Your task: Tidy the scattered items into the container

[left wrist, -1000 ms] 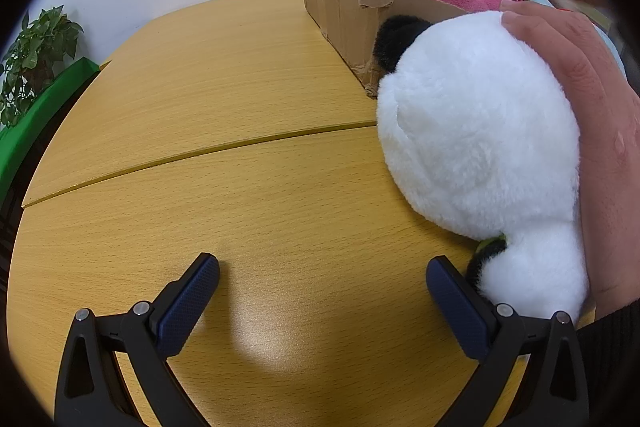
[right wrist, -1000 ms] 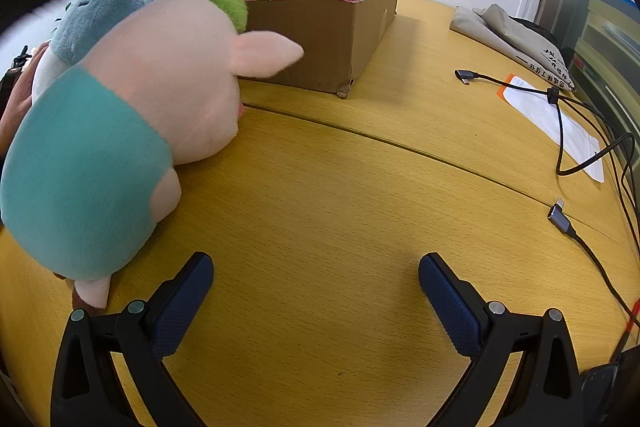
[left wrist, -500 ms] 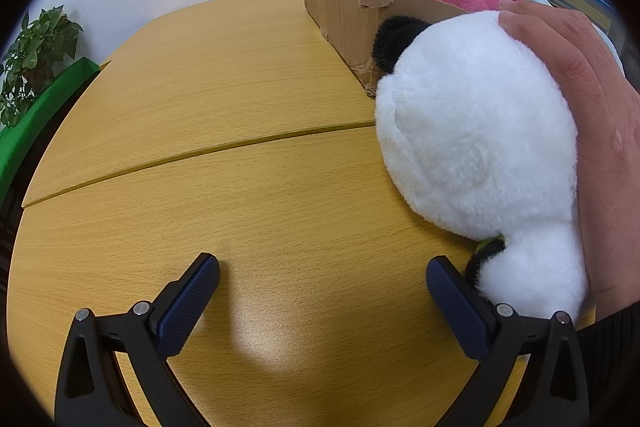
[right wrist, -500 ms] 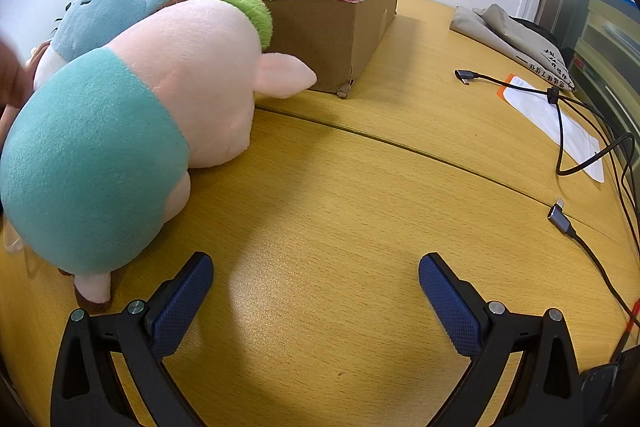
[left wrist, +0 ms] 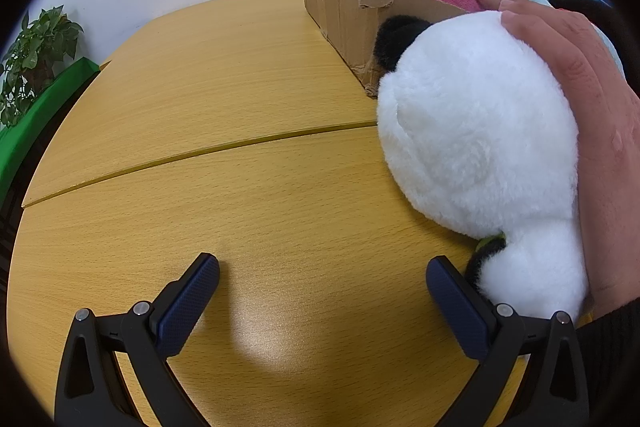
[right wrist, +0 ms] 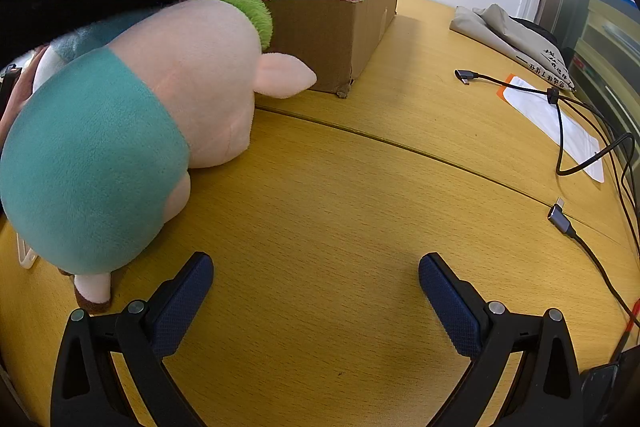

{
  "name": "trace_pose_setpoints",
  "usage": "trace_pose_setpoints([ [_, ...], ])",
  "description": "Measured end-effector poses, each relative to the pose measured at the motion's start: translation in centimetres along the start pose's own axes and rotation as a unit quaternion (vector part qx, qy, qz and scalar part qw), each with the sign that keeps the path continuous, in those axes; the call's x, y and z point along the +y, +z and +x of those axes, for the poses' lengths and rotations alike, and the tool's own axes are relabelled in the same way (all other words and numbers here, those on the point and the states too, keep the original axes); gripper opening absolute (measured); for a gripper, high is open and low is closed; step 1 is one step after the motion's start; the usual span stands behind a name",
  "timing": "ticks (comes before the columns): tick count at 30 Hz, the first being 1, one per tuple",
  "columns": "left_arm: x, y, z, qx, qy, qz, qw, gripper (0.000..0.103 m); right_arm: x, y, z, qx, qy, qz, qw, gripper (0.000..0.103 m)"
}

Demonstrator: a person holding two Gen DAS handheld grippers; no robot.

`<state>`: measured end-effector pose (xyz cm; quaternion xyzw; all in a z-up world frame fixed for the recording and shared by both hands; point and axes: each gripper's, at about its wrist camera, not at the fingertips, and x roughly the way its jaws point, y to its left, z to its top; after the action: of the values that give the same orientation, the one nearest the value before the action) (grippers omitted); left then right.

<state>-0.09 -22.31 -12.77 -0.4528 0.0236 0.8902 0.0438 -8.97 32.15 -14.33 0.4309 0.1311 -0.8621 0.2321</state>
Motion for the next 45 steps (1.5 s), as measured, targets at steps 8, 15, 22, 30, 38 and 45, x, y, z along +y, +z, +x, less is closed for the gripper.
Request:
trace_pose_setpoints([
  [8,0.0,0.0,0.0,0.000,0.000,0.000,1.0000,0.103,0.0,0.0,0.0,0.000,0.000,0.000,1.000,0.103],
  [15,0.0,0.0,0.0,0.000,0.000,0.000,1.0000,0.103,0.0,0.0,0.0,0.000,0.000,0.000,1.000,0.103],
  [22,0.1,0.0,0.1,0.000,0.000,0.001,1.0000,0.103,0.0,0.0,0.0,0.000,0.000,0.000,1.000,0.103],
  [30,0.1,0.1,0.0,0.000,0.000,-0.001,1.0000,0.103,0.0,0.0,0.0,0.000,0.000,0.000,1.000,0.103],
  [38,0.1,0.0,-0.4,0.000,0.015,-0.022,0.9996,0.103,0.0,0.0,0.0,0.000,0.000,0.000,1.000,0.103],
  [45,-0.1,-0.4,-1.1,0.000,0.045,-0.064,0.9969,0.103,0.0,0.0,0.0,0.000,0.000,0.000,1.000,0.103],
])
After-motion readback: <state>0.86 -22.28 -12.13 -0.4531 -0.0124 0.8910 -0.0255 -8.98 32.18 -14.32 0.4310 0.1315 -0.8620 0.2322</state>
